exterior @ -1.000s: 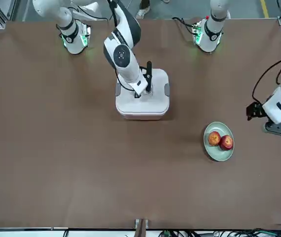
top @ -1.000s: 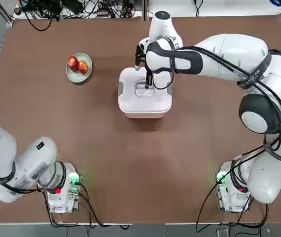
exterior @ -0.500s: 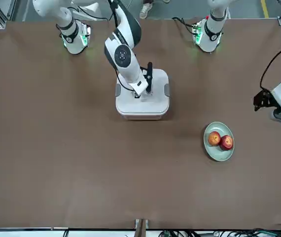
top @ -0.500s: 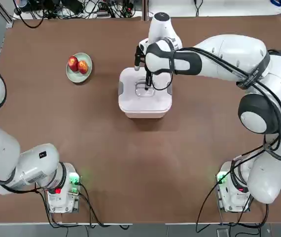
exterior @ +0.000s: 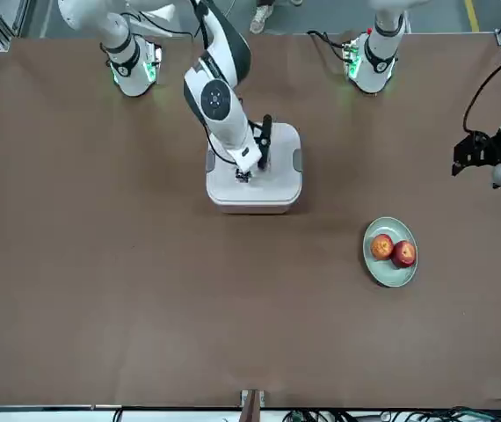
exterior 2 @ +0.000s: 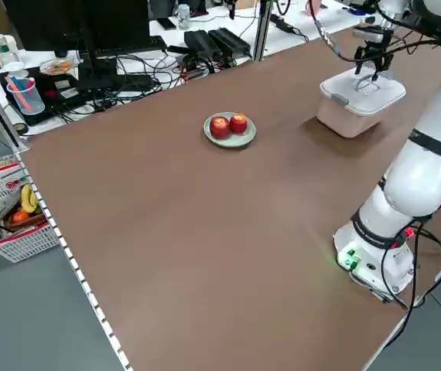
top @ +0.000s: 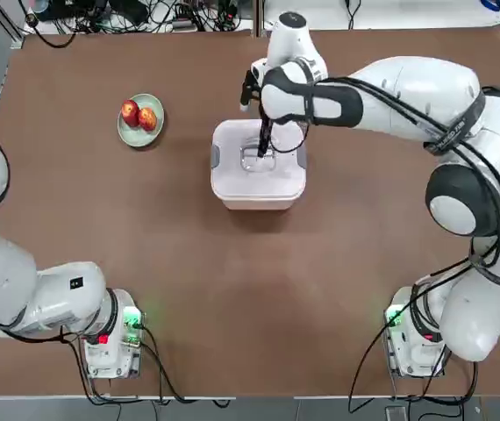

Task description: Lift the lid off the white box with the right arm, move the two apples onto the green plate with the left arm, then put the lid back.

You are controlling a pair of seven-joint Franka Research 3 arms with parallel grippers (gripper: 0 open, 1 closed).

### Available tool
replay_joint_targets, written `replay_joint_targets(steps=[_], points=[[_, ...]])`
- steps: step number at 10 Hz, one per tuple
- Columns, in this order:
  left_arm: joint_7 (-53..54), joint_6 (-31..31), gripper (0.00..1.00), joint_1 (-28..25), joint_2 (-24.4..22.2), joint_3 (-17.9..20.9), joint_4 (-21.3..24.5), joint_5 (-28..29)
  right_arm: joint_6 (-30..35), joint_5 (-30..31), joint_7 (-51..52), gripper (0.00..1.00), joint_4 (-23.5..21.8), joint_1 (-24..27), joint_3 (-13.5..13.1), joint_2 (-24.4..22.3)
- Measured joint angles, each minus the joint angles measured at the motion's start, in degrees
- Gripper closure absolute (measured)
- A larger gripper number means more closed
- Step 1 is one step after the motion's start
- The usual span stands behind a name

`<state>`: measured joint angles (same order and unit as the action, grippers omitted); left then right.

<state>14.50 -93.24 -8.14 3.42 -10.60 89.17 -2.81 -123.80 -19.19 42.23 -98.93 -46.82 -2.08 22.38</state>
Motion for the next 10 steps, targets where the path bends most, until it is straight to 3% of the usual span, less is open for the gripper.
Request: replay_joint_targets(steps=[2,4,5,10], points=[[-3.18,-0.07,0.0,7.07,-0.15,5.17,0.06,-1.69,0.96,0.02,-0.06,0.0,0.42,3.28,-0.44,-2.99],[-4.59,-0.06,0.0,7.59,-0.62,5.57,0.07,-1.79,2.56,5.38,-0.15,0.0,0.47,8.45,-0.86,-6.14],[-4.6,-0.01,0.0,7.52,-1.13,5.72,0.07,-1.81,2.64,9.38,-0.3,0.0,0.47,12.41,-0.9,-7.13],[-10.04,2.84,0.0,7.47,-5.23,5.96,0.18,-1.81,3.32,16.27,-1.97,0.0,3.52,38.8,-0.12,-7.53]])
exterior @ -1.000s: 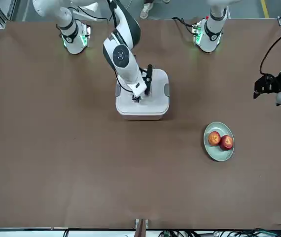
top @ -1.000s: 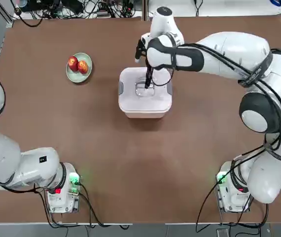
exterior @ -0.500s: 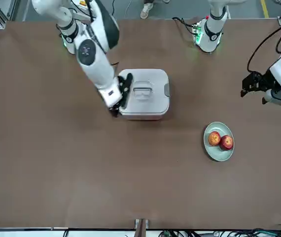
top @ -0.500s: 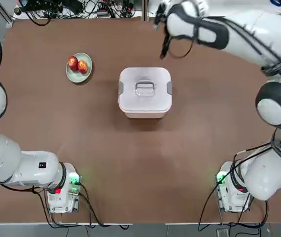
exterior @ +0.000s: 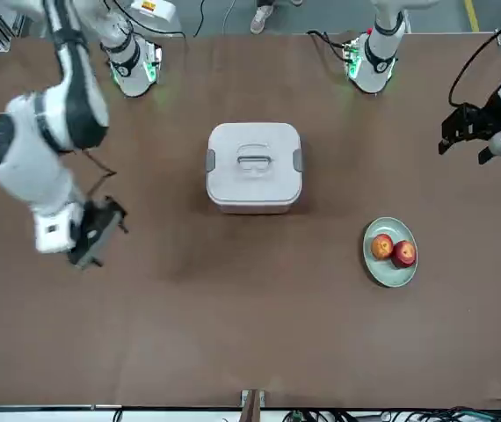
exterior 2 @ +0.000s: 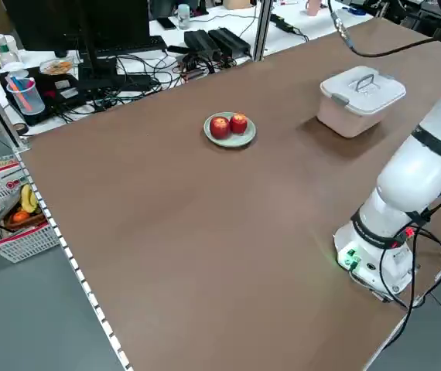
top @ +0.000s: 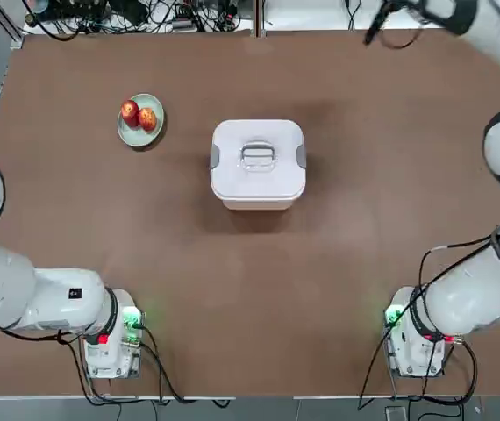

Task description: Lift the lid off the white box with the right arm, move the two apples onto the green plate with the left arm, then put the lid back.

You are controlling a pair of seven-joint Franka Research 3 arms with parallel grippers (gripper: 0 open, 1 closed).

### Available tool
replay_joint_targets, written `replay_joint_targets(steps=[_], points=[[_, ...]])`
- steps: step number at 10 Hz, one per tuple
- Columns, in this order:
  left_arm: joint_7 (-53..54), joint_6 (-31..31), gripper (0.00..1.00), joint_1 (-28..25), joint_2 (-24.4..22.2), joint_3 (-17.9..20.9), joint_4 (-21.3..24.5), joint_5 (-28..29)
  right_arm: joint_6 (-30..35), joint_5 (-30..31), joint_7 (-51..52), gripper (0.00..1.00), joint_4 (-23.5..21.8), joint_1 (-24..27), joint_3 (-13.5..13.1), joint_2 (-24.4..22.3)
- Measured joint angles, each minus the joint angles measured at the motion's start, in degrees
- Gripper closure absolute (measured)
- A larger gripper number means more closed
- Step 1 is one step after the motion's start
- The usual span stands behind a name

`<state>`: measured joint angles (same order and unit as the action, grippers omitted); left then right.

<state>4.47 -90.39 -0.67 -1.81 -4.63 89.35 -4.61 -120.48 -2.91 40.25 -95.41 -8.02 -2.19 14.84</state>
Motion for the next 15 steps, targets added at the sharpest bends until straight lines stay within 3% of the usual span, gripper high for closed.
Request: replay_joint_targets(steps=[4,8,15], points=[[-2.83,-0.2,0.0,-0.03,-0.4,0.24,-0.24,0.0,13.9,3.38,-16.95,0.0,7.62,11.26,0.39,-2.14],[-6.46,-0.1,0.0,-2.33,-0.13,0.59,-0.28,0.01,26.59,3.59,-33.74,0.0,8.84,7.38,0.3,-11.43],[-7.98,0.06,0.0,-2.47,-0.09,0.68,-0.28,1.83,22.91,3.67,-36.54,0.0,1.01,6.42,-0.41,-13.71]])
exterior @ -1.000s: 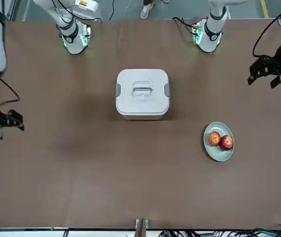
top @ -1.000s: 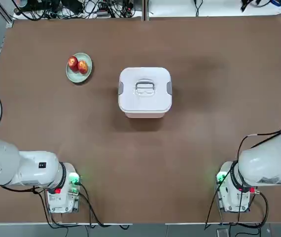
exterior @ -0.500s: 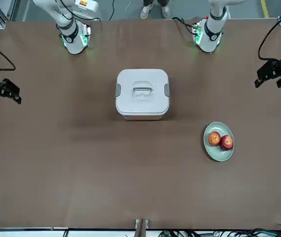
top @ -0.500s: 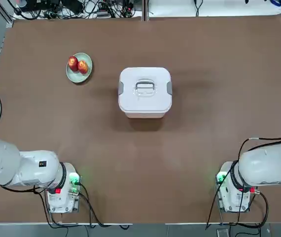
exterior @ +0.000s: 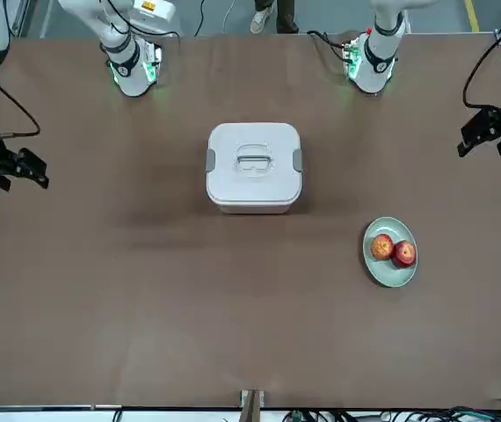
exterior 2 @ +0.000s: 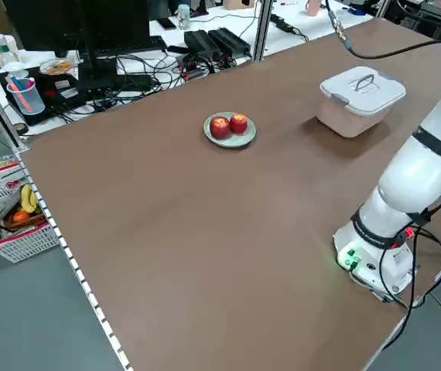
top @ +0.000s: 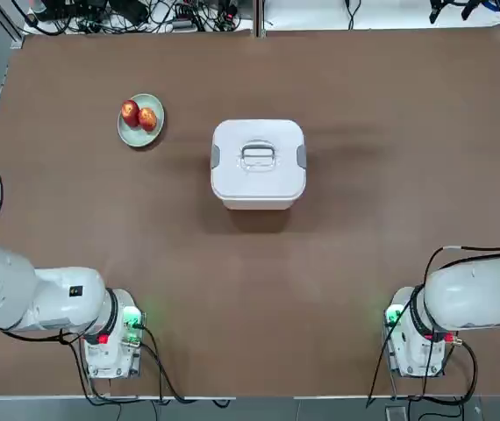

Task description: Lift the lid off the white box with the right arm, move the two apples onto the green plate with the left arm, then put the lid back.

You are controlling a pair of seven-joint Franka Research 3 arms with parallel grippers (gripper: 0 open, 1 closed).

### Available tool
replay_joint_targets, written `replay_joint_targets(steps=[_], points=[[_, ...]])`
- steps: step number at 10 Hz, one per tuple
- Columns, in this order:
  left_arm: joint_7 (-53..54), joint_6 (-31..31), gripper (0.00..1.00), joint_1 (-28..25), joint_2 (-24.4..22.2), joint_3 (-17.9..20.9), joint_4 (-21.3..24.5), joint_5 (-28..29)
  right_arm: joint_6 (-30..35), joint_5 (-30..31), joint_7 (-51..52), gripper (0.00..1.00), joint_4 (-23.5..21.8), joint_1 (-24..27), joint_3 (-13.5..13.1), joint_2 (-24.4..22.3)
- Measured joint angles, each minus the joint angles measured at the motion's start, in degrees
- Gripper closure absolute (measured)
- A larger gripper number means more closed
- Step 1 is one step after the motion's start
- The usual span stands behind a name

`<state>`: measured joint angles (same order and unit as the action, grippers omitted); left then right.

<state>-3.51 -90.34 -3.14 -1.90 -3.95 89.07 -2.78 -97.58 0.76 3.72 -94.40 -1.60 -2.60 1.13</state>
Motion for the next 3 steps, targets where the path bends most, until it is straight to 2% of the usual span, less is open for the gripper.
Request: replay_joint_targets(steps=[3], points=[[-0.23,0.0,0.0,0.02,0.04,-0.01,0.04,0.0,-0.03,0.01,-0.32,0.0,-0.13,-0.38,-0.23,-0.46]])
